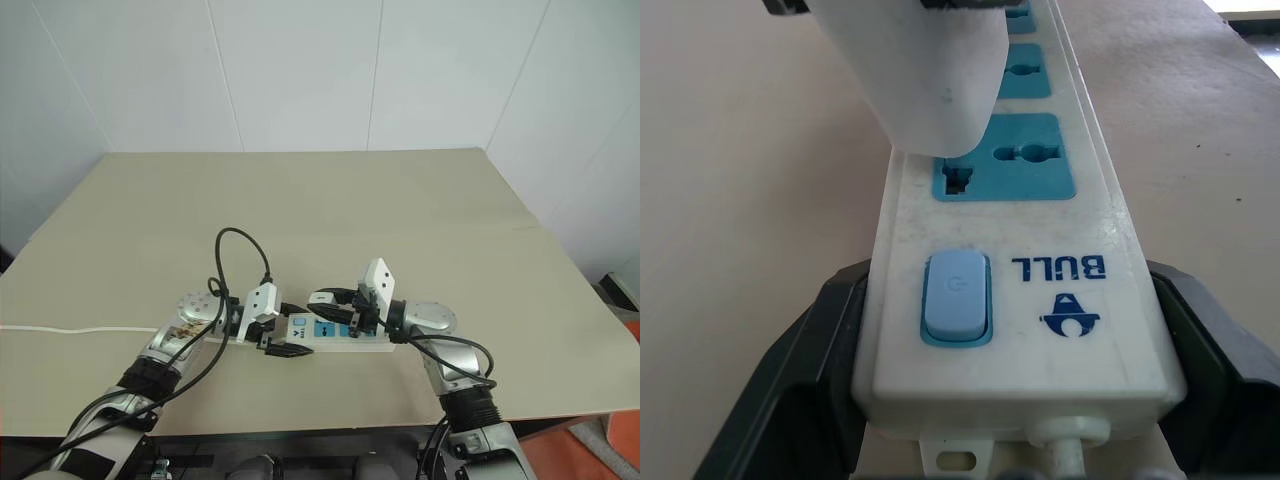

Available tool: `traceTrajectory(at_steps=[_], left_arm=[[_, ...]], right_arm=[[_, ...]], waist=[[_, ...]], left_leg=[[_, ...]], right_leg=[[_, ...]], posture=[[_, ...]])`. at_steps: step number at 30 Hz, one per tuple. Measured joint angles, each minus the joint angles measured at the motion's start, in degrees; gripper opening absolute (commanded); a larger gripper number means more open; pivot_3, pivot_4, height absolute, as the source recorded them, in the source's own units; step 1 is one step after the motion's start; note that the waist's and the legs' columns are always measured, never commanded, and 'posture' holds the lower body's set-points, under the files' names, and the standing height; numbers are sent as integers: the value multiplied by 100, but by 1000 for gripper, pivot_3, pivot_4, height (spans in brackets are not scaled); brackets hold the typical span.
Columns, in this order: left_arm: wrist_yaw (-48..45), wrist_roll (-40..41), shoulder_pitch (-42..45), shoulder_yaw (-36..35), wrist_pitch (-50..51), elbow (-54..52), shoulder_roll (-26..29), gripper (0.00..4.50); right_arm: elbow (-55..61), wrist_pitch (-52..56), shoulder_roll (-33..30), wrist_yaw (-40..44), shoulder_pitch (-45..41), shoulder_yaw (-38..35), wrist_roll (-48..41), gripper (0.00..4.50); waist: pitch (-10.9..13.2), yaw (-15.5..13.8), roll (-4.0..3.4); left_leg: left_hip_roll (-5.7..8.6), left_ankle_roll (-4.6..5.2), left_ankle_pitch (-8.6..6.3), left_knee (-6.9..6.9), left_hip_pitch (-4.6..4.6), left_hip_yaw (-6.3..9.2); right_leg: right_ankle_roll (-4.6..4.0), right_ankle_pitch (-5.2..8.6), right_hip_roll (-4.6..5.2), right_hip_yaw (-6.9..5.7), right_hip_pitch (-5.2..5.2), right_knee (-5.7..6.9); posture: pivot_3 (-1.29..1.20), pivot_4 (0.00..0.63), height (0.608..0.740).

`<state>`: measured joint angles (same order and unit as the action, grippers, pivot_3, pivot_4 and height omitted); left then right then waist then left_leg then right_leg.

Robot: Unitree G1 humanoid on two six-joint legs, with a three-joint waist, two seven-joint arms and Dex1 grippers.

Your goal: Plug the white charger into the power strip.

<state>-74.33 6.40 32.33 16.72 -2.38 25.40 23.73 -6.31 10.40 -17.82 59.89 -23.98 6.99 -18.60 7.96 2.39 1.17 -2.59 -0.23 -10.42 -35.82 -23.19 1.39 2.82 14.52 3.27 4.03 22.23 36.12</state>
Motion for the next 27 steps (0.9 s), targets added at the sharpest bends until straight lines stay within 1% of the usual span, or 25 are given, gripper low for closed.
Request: traceTrajectory(at_steps=[17,27], left_arm=[[-3,12,-4,89,25,-91,-12,3304],[-2,18,-3,96,28,-91,-15,3304]], right_arm=[[186,280,-405,259,-47,-2,-177,1134],[246,358,-257,178,-157,23,-293,1134]], waist=[[0,-40,0],[1,-48,0]], left_leg=[[1,0,0,0,-7,0],[1,0,0,0,-8,0]], right_leg=[[0,0,1,-1,2,-4],[0,0,2,-1,3,-4]], posture=[[0,150,740],[0,150,740]])
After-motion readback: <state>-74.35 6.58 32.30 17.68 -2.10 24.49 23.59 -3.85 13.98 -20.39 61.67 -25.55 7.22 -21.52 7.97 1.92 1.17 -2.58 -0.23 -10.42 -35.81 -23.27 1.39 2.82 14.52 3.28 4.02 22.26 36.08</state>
